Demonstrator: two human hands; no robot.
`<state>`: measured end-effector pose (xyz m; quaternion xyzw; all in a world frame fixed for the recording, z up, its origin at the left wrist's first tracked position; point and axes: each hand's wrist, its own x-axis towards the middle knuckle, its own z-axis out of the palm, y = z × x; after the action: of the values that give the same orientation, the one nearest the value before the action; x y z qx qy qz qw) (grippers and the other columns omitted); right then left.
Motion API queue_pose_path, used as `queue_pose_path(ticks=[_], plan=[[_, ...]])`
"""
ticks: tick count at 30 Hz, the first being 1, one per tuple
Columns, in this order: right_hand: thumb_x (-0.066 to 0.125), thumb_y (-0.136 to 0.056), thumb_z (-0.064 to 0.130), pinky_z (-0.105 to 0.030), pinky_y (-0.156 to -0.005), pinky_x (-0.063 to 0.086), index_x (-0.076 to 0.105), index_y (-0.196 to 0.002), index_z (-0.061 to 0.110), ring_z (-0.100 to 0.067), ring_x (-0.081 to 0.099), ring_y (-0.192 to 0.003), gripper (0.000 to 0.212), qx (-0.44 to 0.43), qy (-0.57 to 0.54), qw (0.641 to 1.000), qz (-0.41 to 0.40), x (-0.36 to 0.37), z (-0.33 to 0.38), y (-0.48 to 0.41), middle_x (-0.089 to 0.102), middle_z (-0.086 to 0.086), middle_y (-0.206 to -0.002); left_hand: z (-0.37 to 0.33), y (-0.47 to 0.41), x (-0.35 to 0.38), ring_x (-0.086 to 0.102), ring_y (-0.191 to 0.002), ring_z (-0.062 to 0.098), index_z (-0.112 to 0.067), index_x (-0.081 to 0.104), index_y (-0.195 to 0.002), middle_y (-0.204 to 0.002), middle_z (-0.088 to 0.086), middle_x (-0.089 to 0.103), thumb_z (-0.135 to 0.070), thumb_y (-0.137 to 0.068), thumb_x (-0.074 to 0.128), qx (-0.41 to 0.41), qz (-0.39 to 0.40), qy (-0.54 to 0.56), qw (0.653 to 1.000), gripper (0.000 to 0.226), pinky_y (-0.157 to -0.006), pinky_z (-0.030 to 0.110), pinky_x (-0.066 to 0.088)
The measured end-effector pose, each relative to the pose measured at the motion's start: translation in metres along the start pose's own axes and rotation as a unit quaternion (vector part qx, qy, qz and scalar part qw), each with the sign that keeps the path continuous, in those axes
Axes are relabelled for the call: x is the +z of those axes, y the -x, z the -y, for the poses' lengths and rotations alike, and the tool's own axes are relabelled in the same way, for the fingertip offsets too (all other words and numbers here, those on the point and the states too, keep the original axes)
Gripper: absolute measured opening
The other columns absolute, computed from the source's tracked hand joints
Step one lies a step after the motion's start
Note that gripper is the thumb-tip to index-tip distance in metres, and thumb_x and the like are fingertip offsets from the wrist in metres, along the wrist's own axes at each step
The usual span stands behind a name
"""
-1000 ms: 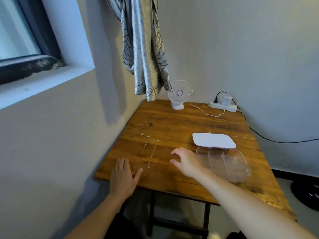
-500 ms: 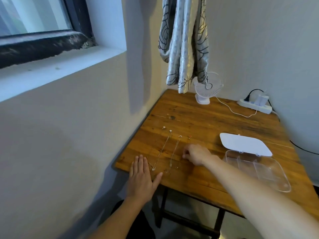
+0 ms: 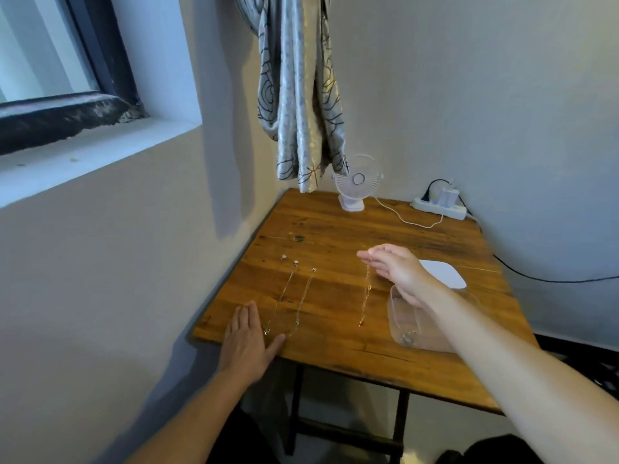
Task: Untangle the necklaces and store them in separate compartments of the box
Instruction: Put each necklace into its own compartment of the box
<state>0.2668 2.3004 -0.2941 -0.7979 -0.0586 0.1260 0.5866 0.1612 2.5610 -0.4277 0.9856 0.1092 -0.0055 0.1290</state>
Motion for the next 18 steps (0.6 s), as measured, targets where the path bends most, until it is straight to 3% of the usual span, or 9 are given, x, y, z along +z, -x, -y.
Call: queue_pose_path(ticks=[4,7,10,14,18], plan=[[0.044,-0.101,0.019,-0.043,-0.096,0.048,0.052,-0.097,0.015,-0.028,0.071,-0.097,0.009,-0.001,-0.206,0.978,-0.020,-0.029,0.006,0.025,0.075,-0.012,-0.092,-0.036,0.001,-0.011,0.003,-0.144,0.024,-0.009,-0.002,-0.148,-0.158,0.010,0.006,-0.062,-0.090,0.032,0.039,-0.050,0.039,0.997,0.086,-0.117,0.038,0.009],[0.048,-0.099,0.017,-0.039,-0.071,0.054,0.048,-0.086,0.014,-0.023,0.063,-0.064,0.013,0.001,-0.317,0.945,-0.078,-0.048,0.003,0.036,0.058,-0.006,-0.065,-0.079,0.006,-0.014,0.011,-0.143,0.021,-0.013,0.011,-0.148,-0.157,0.006,0.016,-0.055,-0.093,0.035,0.091,-0.070,0.079,0.990,0.074,-0.116,0.039,0.016],[0.047,-0.100,0.020,-0.026,-0.047,0.037,0.048,-0.085,0.018,-0.013,0.039,-0.048,0.015,0.005,-0.337,0.931,-0.141,-0.071,-0.004,0.037,0.041,0.001,-0.058,-0.127,0.011,-0.010,0.020,-0.141,0.016,-0.020,0.019,-0.147,-0.154,0.001,0.024,-0.049,-0.093,0.043,0.119,-0.068,0.117,0.984,0.066,-0.114,0.037,0.024],[0.046,-0.100,0.018,-0.021,-0.039,0.024,0.050,-0.096,0.017,-0.009,0.029,-0.042,0.005,0.024,-0.330,0.921,-0.207,-0.099,-0.023,0.033,0.036,0.006,-0.051,-0.179,0.015,0.004,0.023,-0.140,0.015,-0.026,0.022,-0.146,-0.153,-0.002,0.025,-0.050,-0.094,0.042,0.185,-0.044,0.133,0.973,0.061,-0.112,0.035,0.026],[0.046,-0.100,0.016,-0.020,-0.037,0.020,0.050,-0.100,0.017,-0.008,0.027,-0.038,0.004,0.075,-0.310,0.918,-0.238,-0.120,-0.053,0.032,0.036,0.006,-0.048,-0.211,0.017,0.019,0.016,-0.142,0.016,-0.026,0.026,-0.144,-0.155,-0.001,0.021,-0.042,-0.097,0.039,0.253,-0.023,0.126,0.959,0.051,-0.113,0.034,0.021]])
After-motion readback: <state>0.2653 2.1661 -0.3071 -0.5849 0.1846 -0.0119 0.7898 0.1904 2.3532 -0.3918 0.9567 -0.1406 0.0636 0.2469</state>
